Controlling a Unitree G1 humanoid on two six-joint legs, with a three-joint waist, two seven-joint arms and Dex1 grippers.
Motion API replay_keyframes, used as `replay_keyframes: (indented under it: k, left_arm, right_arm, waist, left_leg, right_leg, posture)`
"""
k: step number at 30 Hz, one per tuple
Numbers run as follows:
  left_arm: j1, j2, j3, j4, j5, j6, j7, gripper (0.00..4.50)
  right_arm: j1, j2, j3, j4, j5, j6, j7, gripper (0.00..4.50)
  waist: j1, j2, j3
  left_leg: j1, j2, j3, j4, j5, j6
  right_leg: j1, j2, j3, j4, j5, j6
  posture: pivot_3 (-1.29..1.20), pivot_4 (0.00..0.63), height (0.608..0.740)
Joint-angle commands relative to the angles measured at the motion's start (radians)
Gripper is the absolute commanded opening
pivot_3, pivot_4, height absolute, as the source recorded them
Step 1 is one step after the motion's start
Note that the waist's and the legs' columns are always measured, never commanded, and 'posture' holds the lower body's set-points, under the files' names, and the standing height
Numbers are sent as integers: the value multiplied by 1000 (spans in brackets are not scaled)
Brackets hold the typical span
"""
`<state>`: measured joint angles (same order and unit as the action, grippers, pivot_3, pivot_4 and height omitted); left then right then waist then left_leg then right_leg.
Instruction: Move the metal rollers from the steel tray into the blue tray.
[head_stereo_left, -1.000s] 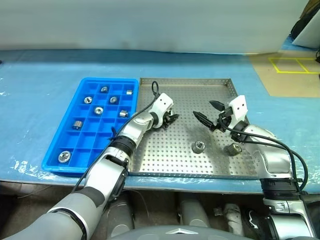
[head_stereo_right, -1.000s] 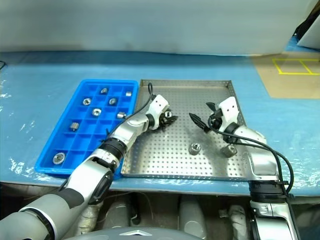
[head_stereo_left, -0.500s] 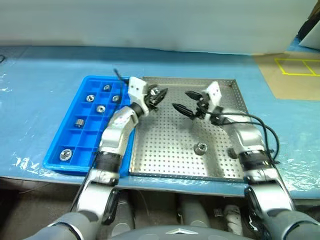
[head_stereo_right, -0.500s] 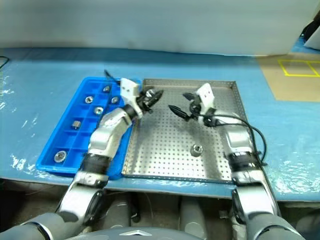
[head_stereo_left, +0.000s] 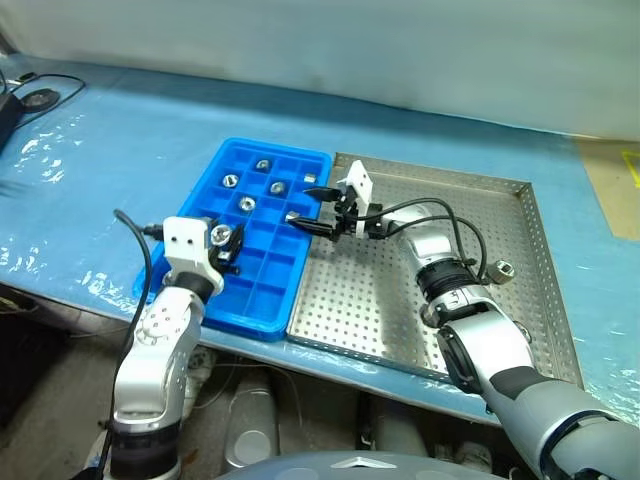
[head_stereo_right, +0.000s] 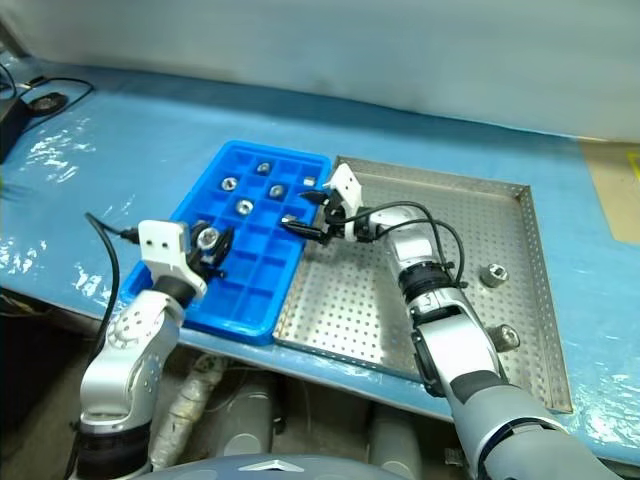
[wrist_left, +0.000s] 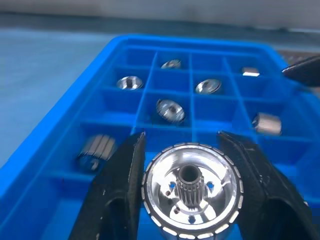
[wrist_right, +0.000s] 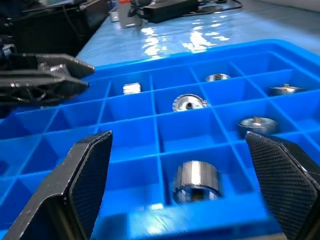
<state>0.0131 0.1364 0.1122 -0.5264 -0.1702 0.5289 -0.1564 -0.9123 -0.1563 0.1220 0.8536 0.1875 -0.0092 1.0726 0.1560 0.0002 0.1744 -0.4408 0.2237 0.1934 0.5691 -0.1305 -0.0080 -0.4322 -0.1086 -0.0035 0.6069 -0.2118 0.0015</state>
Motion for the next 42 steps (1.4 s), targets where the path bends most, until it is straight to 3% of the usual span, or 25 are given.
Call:
replay_keyframes:
  k: [1, 8, 15, 24, 34, 42]
  left_arm:
    - [-5, 3, 0, -33, 19, -8, 31, 1956]
    - [-27, -3, -6, 35, 31, -1, 61, 1956]
    - [-69, -2, 9, 83, 11, -5, 63, 4274]
    - [-312, 37, -86, 270, -121, -107, -233, 4274]
    - [-549, 80, -214, 605, -164, -250, -636, 4274]
    - [-626, 69, -256, 755, -150, -332, -774, 4274]
  right_arm:
    - [-30, 8, -14, 7, -2, -35, 22, 4500]
    - [-22, -3, -24, 6, -8, -41, 27, 4500]
    - [9, -29, -34, -38, -4, -31, 8, 4500]
    - [169, -157, -90, -300, 21, 75, -71, 4500]
    - [501, -325, -157, -796, 92, 360, -153, 4500]
    - [676, -427, -132, -1009, 108, 508, -156, 4500]
  waist:
    - [7, 0, 0]
    - [9, 0, 0]
    - [1, 0, 0]
    - [-16, 0, 0]
    - [-118, 0, -1]
    - [-174, 0, -1]
  left_leg:
    - [0, 0, -1, -1, 1, -1]
    - [0, 1, -6, -5, 4, -6]
    - [-1, 2, -7, -5, 5, -7]
    - [1, 0, -7, -3, 7, -6]
    - [4, 0, -1, -4, 7, -5]
    - [9, 0, 4, -4, 6, -4]
  right_leg:
    - [0, 0, 0, 0, 0, 0]
    - [0, 2, 0, 0, 0, 0]
    - [-1, 4, -1, 0, 0, 1]
    - [1, 2, 1, 2, 0, 1]
    - [1, 3, 5, 2, 1, 3]
    - [1, 4, 7, 2, 1, 3]
  posture:
    - [339, 150, 740]
    - [306, 150, 740]
    - [238, 150, 740]
    - [-62, 150, 740]
    - [-338, 150, 740]
    - [-424, 150, 740]
